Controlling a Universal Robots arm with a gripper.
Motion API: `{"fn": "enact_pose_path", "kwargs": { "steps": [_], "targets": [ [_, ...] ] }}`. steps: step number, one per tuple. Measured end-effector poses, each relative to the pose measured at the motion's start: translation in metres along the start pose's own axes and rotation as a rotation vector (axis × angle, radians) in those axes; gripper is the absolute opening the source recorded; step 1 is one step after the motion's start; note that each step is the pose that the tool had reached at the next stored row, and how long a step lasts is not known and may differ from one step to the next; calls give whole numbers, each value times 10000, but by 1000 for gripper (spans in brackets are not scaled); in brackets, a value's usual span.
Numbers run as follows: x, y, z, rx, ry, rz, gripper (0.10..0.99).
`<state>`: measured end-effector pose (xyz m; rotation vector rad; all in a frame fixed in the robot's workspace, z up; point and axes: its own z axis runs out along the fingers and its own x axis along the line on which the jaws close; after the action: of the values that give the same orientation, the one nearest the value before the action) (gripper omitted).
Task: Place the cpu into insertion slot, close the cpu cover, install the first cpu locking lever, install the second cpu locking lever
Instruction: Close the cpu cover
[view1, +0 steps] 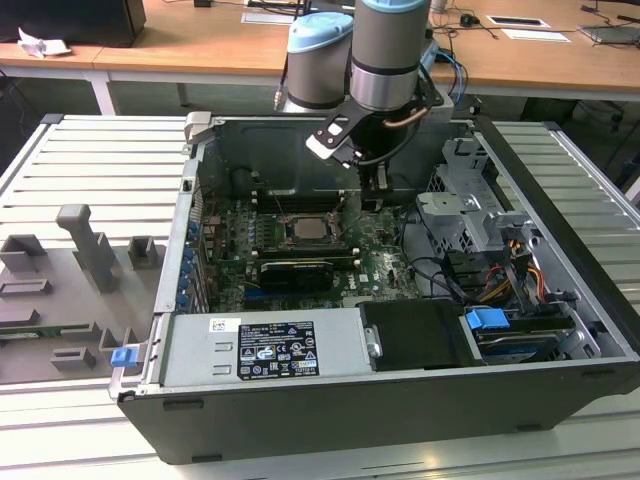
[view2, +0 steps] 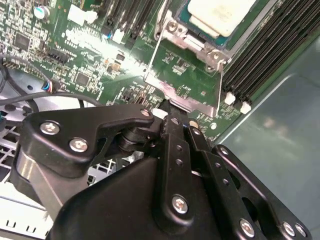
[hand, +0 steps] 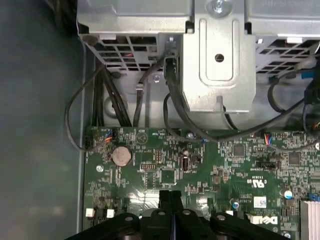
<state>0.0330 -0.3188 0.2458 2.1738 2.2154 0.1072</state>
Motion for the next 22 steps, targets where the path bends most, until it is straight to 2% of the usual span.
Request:
{"fn": "enact_pose_path", "kwargs": {
  "steps": [3,7,22],
  "targets": [
    [1,-41,-3,0,0,0,106],
    [1,-61,-5,0,2,0,106],
    [2,-92,-7,0,4,-1,106]
  ]
}}
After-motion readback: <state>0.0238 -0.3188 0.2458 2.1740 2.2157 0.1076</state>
